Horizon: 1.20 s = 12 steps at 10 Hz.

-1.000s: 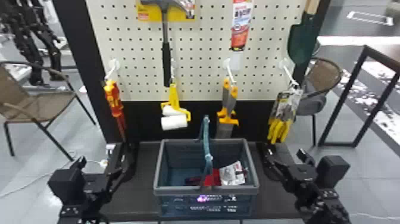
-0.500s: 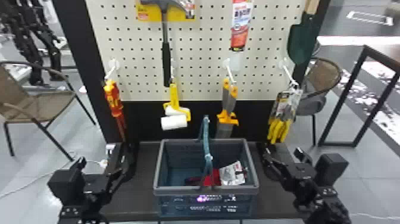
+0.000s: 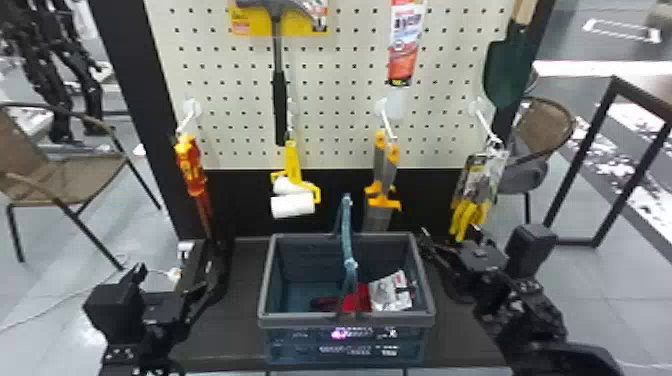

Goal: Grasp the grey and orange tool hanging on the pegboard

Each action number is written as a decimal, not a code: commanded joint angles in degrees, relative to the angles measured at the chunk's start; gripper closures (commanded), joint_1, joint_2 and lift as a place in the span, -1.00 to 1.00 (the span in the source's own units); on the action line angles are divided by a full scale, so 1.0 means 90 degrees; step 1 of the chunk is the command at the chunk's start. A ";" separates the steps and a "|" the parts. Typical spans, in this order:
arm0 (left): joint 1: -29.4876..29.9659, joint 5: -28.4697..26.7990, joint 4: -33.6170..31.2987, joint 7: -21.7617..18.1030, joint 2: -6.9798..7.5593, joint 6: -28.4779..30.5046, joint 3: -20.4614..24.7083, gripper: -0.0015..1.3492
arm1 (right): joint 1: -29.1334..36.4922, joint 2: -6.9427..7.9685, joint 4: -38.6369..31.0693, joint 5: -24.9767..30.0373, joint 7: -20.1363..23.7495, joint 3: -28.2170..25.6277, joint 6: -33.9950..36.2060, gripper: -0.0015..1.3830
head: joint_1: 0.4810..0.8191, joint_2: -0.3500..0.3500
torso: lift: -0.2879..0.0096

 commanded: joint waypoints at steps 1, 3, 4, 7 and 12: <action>-0.0027 0.0010 0.0022 0.0000 0.0000 -0.0047 0.0000 -0.82 | -0.0312 0.0023 0.0141 0.0162 0.0124 0.0000 0.0096 -0.73 | -0.60 0.00 | 0.26; -0.0056 0.0029 0.0032 0.0000 0.0000 -0.0096 0.0009 -0.81 | -0.0644 0.0032 0.0454 0.0133 0.0339 0.0029 0.0106 -0.73 | -0.60 0.00 | 0.26; -0.0046 0.0049 0.0032 0.0000 0.0000 -0.0096 0.0009 -0.81 | -0.0761 0.0023 0.0551 0.0104 0.0378 0.0068 0.0126 -0.74 | -0.60 0.00 | 0.26; -0.0056 0.0049 0.0042 0.0000 -0.0010 -0.0096 0.0019 -0.81 | -0.1337 0.0023 0.1147 -0.0101 0.0876 0.0263 0.0126 -0.74 | -0.60 0.00 | 0.26; -0.0193 0.0068 0.0159 0.0000 0.0010 -0.0145 -0.0078 -0.82 | -0.2460 -0.0085 0.2544 -0.0502 0.1882 0.0898 -0.0275 -0.73 | -0.60 0.00 | 0.26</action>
